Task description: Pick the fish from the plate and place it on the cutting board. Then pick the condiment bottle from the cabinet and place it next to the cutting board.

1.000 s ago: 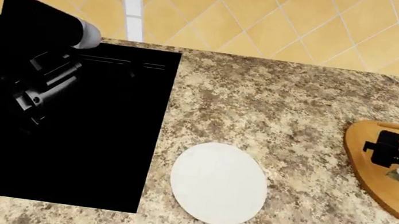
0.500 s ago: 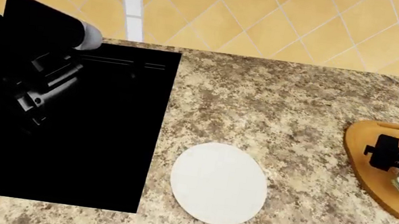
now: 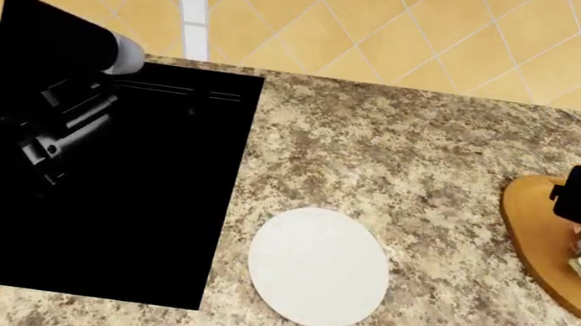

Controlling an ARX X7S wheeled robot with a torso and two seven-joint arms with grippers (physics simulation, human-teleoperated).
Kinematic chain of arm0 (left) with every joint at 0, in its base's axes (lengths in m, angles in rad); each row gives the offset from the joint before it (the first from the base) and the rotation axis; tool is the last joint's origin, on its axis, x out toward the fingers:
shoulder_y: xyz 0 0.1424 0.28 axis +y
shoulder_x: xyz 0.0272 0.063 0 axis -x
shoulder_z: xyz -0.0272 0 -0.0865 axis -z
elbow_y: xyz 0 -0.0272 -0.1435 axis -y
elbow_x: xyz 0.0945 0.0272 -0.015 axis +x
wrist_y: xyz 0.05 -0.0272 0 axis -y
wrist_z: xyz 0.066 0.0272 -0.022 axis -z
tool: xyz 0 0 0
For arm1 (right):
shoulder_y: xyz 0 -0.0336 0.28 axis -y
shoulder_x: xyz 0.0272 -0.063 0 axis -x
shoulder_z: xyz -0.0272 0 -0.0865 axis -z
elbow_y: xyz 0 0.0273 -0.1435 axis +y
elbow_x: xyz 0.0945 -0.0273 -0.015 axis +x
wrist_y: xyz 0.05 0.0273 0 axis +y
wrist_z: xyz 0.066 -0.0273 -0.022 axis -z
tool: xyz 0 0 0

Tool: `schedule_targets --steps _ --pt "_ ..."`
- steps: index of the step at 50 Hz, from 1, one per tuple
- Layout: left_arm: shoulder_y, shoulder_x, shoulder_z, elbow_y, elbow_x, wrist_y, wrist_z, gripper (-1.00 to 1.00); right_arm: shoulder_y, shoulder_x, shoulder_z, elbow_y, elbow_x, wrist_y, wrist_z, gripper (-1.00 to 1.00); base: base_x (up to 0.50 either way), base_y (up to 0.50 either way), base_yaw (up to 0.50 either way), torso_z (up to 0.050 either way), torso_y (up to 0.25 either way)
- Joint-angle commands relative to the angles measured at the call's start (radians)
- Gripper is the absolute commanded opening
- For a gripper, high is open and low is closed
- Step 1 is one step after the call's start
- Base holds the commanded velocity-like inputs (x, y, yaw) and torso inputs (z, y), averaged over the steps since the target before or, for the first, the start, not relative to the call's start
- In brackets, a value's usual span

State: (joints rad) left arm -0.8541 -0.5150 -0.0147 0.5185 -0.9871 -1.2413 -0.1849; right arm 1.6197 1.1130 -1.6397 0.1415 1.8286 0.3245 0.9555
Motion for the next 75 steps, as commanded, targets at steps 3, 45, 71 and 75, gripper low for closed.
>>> schedule_targets --steps 3,45,71,75 --pt "-0.006 0.007 -0.023 0.016 -0.032 -0.012 -0.036 1.0 0.015 0.15 0.096 -0.364 -0.023 -0.194 -0.043 1.0 0.0 0.0 0.0 0.0 0.0" --pt "0.127 0.026 0.061 0.165 0.225 0.23 -0.155 1.0 -0.325 -0.041 0.061 -0.587 -0.717 -0.736 0.03 1.0 -0.26 0.09 0.0 0.0 0.0" --pt "0.211 0.037 0.022 0.205 0.202 0.254 -0.193 1.0 -0.461 -0.182 0.061 -0.419 -0.853 -0.885 -0.007 1.0 -0.03 0.5 0.0 0.0 0.0" --pt "0.219 0.035 0.012 0.21 0.195 0.256 -0.196 1.0 -0.462 -0.181 0.061 -0.425 -0.862 -0.879 -0.001 1.0 0.0 0.5 0.0 0.0 0.0"
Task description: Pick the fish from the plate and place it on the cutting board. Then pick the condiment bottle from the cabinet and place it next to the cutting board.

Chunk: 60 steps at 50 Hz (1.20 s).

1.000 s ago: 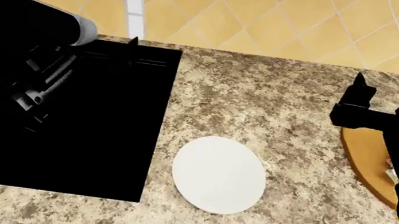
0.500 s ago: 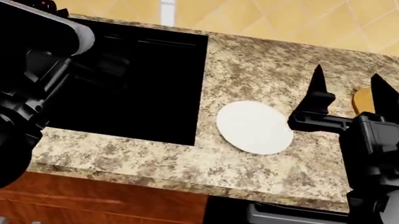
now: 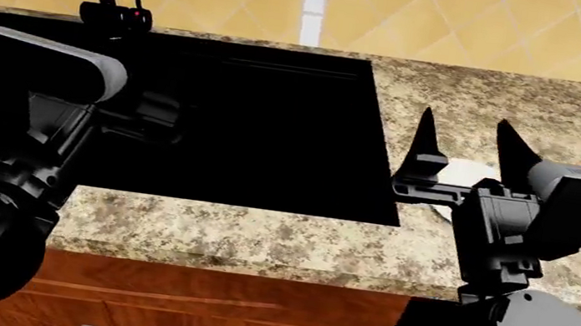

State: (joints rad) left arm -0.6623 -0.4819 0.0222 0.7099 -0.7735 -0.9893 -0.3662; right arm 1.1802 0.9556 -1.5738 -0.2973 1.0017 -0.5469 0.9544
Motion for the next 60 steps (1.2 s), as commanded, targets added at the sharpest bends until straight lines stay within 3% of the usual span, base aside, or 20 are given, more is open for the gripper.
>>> schedule_targets --steps 1,44,60 --pt "0.028 0.002 -0.025 0.019 -0.019 0.005 -0.015 1.0 -0.023 -0.023 -0.005 0.013 -0.036 -0.007 0.0 1.0 0.0 0.5 0.0 0.0 0.0" --pt "0.054 -0.002 -0.042 0.034 -0.054 0.014 -0.037 1.0 -0.035 -0.033 0.016 0.01 -0.024 -0.003 -0.011 1.0 0.0 0.5 0.0 0.0 0.0" --pt "0.076 -0.002 -0.035 0.021 -0.045 0.046 -0.024 1.0 -0.043 -0.013 0.009 -0.028 -0.039 0.01 -0.017 1.0 0.0 0.02 0.0 0.0 0.0"
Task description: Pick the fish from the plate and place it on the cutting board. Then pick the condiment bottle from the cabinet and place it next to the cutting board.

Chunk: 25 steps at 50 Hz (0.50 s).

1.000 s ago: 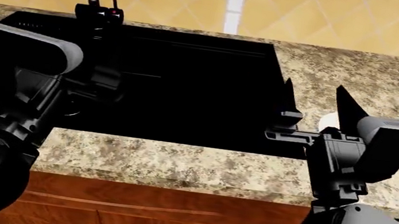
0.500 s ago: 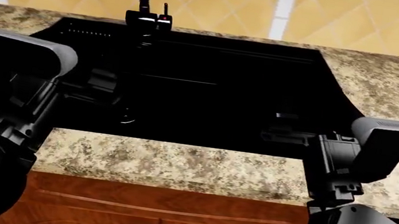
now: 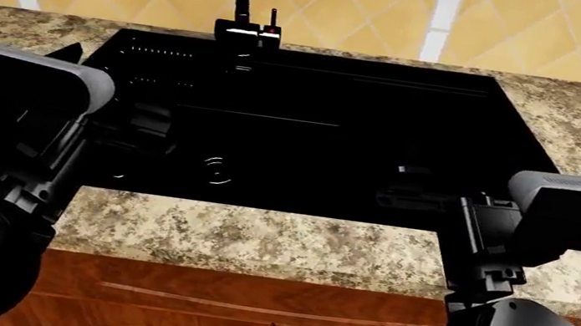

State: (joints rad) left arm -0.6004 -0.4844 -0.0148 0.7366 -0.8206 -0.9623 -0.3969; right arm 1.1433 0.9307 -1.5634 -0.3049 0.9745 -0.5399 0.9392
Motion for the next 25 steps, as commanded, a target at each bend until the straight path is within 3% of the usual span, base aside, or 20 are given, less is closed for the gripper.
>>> schedule_targets --steps 1,13,25 --pt "0.016 0.0 0.002 -0.005 0.003 0.021 0.007 1.0 -0.006 0.012 -0.001 -0.023 -0.014 0.002 -0.003 1.0 0.0 0.0 0.0 0.0 0.0" --pt "0.032 -0.001 0.005 -0.005 0.008 0.037 0.009 1.0 -0.017 0.003 0.013 -0.008 -0.034 -0.016 0.003 1.0 0.22 0.02 0.0 0.0 0.0" --pt "0.041 -0.006 0.008 -0.003 0.011 0.048 0.009 1.0 -0.017 -0.015 0.018 0.01 -0.04 -0.007 0.003 1.0 0.26 0.25 0.0 0.0 0.0"
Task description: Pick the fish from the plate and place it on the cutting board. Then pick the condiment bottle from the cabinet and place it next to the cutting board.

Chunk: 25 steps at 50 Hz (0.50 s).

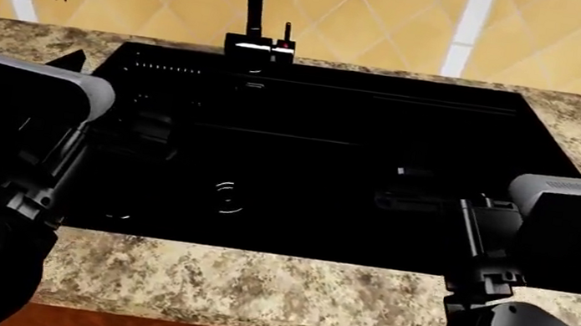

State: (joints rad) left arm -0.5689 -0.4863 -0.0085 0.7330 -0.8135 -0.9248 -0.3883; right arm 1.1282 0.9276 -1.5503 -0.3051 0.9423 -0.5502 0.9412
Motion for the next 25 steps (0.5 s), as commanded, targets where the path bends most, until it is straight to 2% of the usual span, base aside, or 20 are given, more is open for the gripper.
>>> schedule_targets --steps 1,12,17,25 --pt "0.009 -0.004 0.001 0.0 0.003 0.011 0.0 1.0 -0.002 -0.012 0.006 0.01 -0.008 0.004 0.001 1.0 0.23 0.32 0.0 0.0 0.0" --pt "0.007 -0.006 0.002 0.002 -0.005 0.008 -0.005 1.0 -0.005 -0.004 0.01 -0.001 -0.007 0.008 0.001 1.0 0.24 0.32 0.0 0.0 0.0" --pt "0.003 -0.007 0.009 0.0 -0.007 0.005 -0.005 1.0 -0.001 -0.002 0.007 -0.004 0.008 0.031 0.011 1.0 0.19 0.04 0.0 0.0 0.0" --pt "-0.009 -0.009 0.025 -0.011 -0.002 0.007 0.001 1.0 0.002 0.01 0.016 -0.028 0.015 0.03 0.018 1.0 0.0 0.0 0.0 0.0 0.0"
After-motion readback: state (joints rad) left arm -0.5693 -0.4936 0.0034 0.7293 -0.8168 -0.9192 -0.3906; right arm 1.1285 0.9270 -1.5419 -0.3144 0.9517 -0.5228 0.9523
